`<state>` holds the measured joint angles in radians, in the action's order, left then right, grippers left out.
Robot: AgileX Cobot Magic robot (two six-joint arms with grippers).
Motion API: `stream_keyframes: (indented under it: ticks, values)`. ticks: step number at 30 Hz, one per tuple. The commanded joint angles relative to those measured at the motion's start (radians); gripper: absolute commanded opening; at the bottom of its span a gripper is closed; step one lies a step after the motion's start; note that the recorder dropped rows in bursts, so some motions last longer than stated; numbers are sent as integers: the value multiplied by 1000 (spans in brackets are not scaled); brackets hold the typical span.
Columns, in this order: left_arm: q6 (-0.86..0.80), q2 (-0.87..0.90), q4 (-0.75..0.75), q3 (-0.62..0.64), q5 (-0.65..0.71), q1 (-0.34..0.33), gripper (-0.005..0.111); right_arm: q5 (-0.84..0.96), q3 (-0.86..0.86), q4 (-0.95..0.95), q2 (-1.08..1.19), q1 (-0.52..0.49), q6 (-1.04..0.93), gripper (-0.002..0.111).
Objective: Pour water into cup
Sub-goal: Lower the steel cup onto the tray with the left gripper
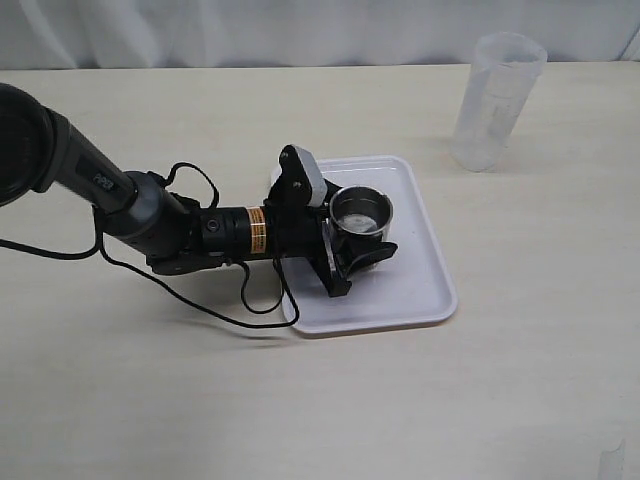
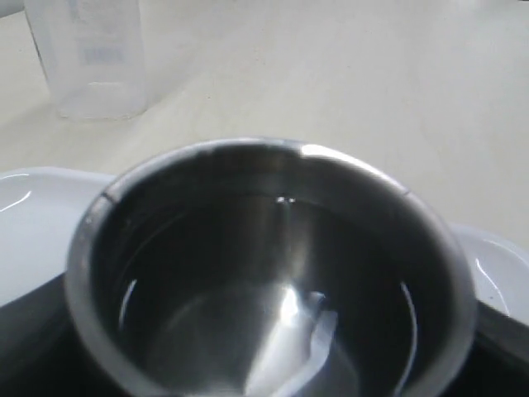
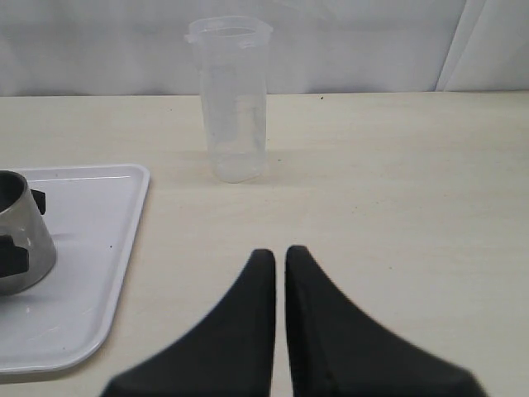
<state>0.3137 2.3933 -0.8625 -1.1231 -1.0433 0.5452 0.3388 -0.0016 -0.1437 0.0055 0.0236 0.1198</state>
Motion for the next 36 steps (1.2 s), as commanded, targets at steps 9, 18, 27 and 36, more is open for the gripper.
stream_keyframes:
  ticks: [9, 18, 27, 36]
  values:
    - [-1, -5, 11, -7, -45, 2, 12, 3, 2, 2, -6, 3, -4, 4]
    - [-3, -5, 11, -7, -45, 2, 73, 3, 2, 2, -6, 3, -4, 4]
    - [-3, -5, 11, -7, -39, 2, 81, 3, 2, 2, -6, 3, -4, 4]
    - [-3, -5, 11, -7, -32, 2, 93, 3, 2, 2, -6, 3, -4, 4]
